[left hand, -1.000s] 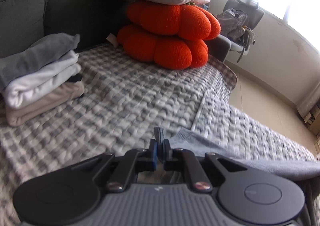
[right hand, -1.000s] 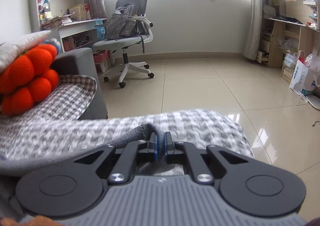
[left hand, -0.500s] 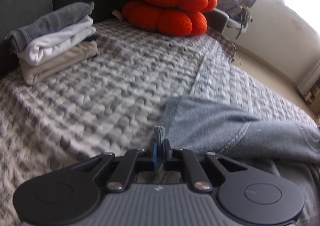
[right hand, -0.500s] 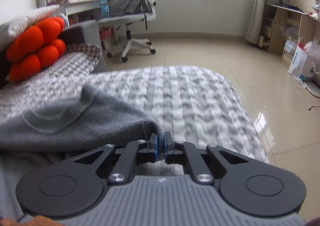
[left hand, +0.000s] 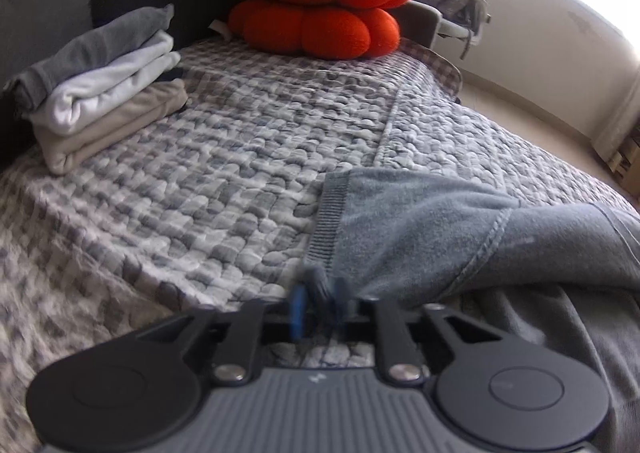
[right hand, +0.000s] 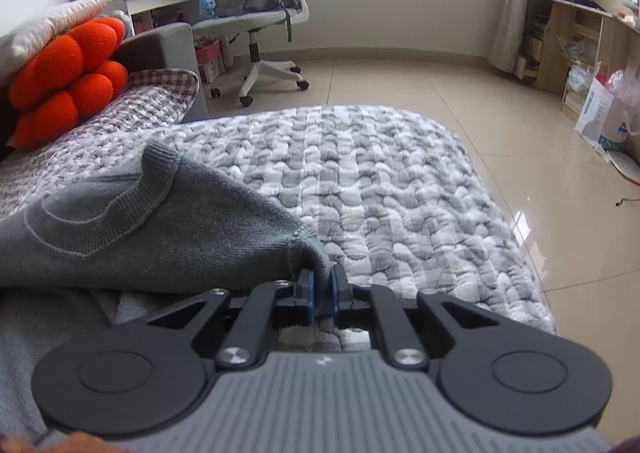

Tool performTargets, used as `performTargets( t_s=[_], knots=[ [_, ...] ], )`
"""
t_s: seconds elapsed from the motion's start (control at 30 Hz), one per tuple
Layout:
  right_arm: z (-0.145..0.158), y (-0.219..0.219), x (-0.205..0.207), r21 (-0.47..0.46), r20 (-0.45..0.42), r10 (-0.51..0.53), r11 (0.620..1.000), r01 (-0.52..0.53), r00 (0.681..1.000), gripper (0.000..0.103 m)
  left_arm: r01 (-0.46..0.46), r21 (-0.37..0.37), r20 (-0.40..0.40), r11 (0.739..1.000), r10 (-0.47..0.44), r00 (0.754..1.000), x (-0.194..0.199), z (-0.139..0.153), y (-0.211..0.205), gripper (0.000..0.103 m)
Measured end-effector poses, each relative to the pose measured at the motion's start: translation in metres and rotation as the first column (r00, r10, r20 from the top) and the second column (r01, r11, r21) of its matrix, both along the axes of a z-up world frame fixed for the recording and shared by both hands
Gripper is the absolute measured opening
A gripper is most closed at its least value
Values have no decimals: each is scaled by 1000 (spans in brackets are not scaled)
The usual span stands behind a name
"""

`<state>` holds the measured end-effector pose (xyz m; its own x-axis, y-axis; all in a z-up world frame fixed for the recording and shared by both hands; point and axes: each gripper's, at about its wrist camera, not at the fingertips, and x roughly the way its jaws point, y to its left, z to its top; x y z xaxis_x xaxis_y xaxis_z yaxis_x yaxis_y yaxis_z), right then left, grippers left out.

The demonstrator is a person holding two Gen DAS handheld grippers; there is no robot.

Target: Fold clothes

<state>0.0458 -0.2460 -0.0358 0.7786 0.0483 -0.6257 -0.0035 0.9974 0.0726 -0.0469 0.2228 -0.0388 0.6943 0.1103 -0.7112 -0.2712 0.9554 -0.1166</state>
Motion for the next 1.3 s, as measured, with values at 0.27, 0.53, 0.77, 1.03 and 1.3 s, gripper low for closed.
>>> performTargets(
  t_s=[0.27,0.53,0.77,1.03,1.3],
  knots=[
    [21,-13,-10,-18,69,31,999,-30,997,52,108,17,81,994,-109,991,3,32,0,60],
    [38,-14,0,11,116,21,1000,-23,993,52,292,-30,83,956,-289,954,50,40,-35,63],
    [49,-16,12,68,137,38,997,-48,990,52,412,-60,67,909,-408,910,90,32,-71,63],
    [40,4,29,91,98,139,985,-148,985,53,505,-94,40,858,-504,863,114,18,-106,61],
    [20,27,53,77,36,217,973,-219,976,53,513,-140,40,847,-513,857,125,11,-113,43]
  ],
)
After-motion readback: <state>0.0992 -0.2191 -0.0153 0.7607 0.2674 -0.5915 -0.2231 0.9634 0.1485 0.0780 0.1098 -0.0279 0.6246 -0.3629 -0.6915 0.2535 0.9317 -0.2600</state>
